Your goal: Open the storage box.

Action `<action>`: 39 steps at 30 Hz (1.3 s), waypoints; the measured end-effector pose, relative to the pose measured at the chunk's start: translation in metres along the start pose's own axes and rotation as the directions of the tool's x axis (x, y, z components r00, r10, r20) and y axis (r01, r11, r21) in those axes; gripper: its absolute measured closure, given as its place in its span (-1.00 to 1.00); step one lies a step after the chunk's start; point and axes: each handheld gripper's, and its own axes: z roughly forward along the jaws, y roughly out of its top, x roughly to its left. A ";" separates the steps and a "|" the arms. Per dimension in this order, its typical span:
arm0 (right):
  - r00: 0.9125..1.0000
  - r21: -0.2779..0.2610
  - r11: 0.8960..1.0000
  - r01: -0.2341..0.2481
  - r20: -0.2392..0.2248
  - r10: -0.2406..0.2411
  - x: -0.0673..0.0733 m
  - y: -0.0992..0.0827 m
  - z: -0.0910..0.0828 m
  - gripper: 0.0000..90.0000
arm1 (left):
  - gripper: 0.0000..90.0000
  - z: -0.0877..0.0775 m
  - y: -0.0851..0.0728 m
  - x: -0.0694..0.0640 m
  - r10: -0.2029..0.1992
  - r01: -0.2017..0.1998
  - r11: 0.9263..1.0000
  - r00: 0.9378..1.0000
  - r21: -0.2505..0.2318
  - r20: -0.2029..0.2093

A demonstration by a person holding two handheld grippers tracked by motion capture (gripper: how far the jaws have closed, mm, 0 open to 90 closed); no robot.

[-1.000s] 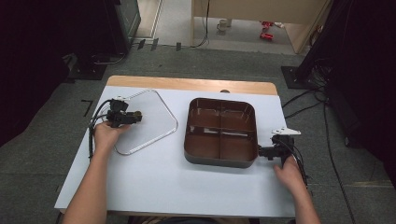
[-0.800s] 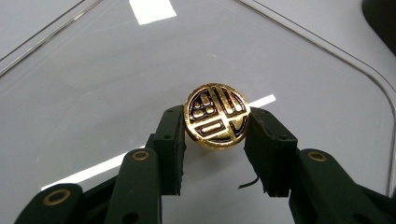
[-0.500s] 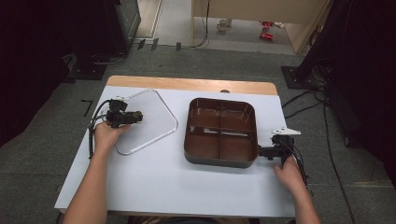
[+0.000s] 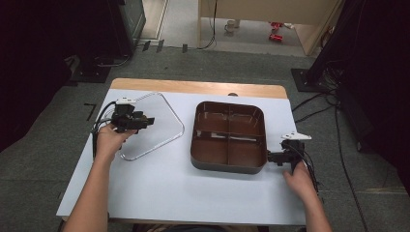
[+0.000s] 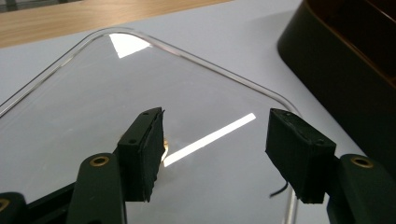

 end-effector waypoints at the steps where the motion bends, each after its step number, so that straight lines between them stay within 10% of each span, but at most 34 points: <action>1: 1.000 0.000 1.000 0.000 0.000 0.000 0.000 0.000 0.000 -1.00 | -0.21 0.000 0.000 0.000 0.000 0.000 1.000 1.000 0.000 0.000; 19: 1.000 0.000 1.000 -0.002 0.000 0.002 0.000 0.000 0.000 -1.00 | -0.38 -0.004 -0.021 -0.047 0.079 -0.076 0.997 0.992 -0.026 0.102; 39: 1.000 0.000 1.000 0.000 0.000 0.000 0.000 0.000 0.000 -1.00 | -0.42 0.024 -0.055 -0.108 0.205 -0.226 0.971 0.953 0.075 0.222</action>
